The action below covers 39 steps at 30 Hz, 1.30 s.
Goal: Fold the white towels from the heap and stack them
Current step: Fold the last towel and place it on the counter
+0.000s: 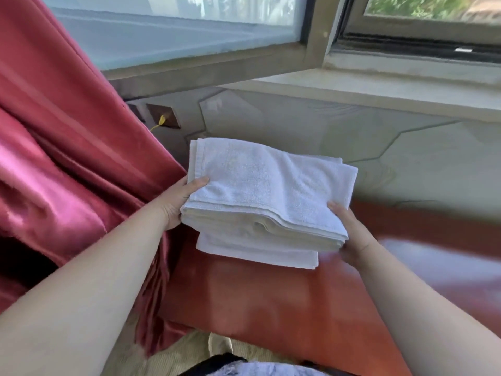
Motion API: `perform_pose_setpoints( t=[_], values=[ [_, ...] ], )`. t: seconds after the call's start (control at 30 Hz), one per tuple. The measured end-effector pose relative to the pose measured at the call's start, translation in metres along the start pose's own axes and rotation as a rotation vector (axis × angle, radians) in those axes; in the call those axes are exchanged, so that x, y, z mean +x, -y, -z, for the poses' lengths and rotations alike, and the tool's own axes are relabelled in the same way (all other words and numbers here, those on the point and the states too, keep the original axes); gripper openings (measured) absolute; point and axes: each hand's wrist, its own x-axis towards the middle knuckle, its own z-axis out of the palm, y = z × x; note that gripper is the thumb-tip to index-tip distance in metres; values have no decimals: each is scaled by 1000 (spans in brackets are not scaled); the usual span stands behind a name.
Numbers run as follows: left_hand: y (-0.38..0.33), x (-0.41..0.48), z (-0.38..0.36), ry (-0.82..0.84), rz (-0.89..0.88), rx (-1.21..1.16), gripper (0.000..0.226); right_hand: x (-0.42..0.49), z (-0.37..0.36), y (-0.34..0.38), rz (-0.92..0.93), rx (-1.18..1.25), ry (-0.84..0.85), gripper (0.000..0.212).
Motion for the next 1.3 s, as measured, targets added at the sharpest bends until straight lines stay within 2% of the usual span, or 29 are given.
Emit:
perform_pose_setpoints(
  t=[0.13, 0.27, 0.4, 0.53, 0.63, 0.77, 0.83, 0.9, 0.97, 1.03, 1.1, 1.17, 1.23, 1.3],
  values=[
    [11, 25, 19, 87, 29, -8, 49, 1, -7, -21, -34, 7, -57, 52],
    [61, 28, 29, 120, 168, -96, 76, 5, -8, -46, -117, 19, -136, 66],
    [71, 32, 28, 101, 213, -215, 57, 10, -9, -37, -144, 20, -145, 54],
    [62, 35, 30, 117, 214, -174, 71, 4, -9, -27, -143, -2, -152, 51],
    [66, 34, 27, 125, 189, -151, 71, 2, -7, -31, -188, -13, -160, 55],
    [70, 31, 32, 81, 197, -163, 77, 5, -6, -29, -180, -25, -159, 56],
    [71, 25, 34, 61, 265, -77, 66, 4, -6, -31, -194, -62, -134, 63],
    [69, 23, 34, 8, 303, -61, 48, 2, -6, -28, -229, -63, -111, 61],
    [55, 26, 30, -69, 246, -43, 48, -1, -7, -16, -234, -87, -101, 52],
    [36, 25, 23, -218, 124, 68, 61, 0, -11, -1, -126, -105, -123, 45],
    [15, 19, 13, -397, -28, 266, 74, 1, -19, 17, 28, -297, -245, 57],
    [-3, 10, -3, -441, -251, 576, 78, -2, -36, 36, 214, -766, -403, 77],
    [-11, 4, -25, -335, -474, 1020, 75, -8, -62, 42, 489, -1215, -427, 76],
    [0, 6, -45, -110, -534, 1341, 71, -15, -92, 34, 624, -1539, -222, 74]
  ],
)
